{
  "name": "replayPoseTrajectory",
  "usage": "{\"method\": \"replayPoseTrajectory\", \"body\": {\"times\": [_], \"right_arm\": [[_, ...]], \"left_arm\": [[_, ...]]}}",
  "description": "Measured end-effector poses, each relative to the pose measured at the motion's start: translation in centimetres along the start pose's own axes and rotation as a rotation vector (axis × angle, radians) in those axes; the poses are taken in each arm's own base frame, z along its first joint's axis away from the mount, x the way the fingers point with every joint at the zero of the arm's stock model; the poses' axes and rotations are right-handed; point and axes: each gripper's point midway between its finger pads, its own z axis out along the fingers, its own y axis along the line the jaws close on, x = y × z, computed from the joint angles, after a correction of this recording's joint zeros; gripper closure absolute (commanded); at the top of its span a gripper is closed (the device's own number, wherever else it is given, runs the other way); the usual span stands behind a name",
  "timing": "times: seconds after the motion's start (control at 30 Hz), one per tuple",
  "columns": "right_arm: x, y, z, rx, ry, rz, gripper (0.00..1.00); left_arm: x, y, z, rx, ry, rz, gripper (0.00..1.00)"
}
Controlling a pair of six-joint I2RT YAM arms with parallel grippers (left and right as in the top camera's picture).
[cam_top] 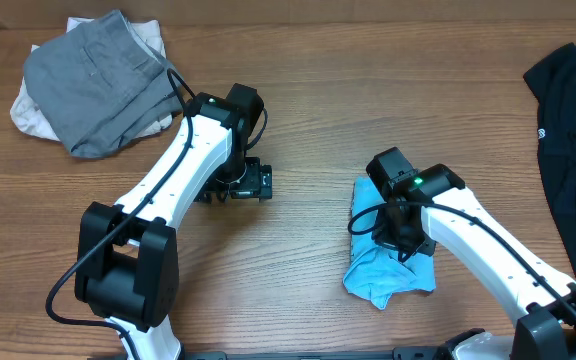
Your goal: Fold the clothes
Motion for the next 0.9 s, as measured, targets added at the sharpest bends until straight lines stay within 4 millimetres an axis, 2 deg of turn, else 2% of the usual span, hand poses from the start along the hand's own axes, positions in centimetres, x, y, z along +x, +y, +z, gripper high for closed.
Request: {"method": "replayPoseTrajectory", "body": {"times": [0.07, 0.33, 0.4, 0.47, 0.6, 0.67, 0.77, 0.9], "right_arm": [[0.0, -0.2, 0.4, 0.006, -0.005, 0.014, 0.96], [0.0, -0.4, 0.2, 0.016, -0.012, 0.070, 0.96], [-0.3, -0.3, -1.2, -0.004, -0.030, 0.079, 0.96], [-1.3, 0.7, -3.4, -0.075, -0.082, 0.071, 0.95], [-3.2, 4.2, -8.9, -0.345, -0.191, -0.021, 0.92], [-3.3, 5.1, -10.5, -0.465, -0.186, -0.089, 0.92], [-3.5, 5.5, -10.6, -0.584, -0.135, -0.157, 0.92], [-3.3, 6.2, -9.0, -0.738, -0.035, -0.230, 0.92]], "left_arm": [[0.0, 0.0, 0.0, 0.000, 0.000, 0.000, 0.00], [0.0, 0.0, 0.0, 0.000, 0.001, 0.000, 0.00], [0.0, 0.0, 0.0, -0.001, 0.002, 0.000, 0.00], [0.1, 0.0, 0.0, -0.002, 0.003, 0.000, 0.00], [0.2, 0.1, 0.0, -0.004, 0.008, 0.000, 0.00], [0.3, 0.1, 0.0, -0.005, 0.010, 0.000, 0.00], [0.4, 0.2, 0.0, -0.007, 0.015, 0.000, 0.00], [0.4, 0.2, 0.0, -0.007, 0.016, 0.000, 0.00]]}}
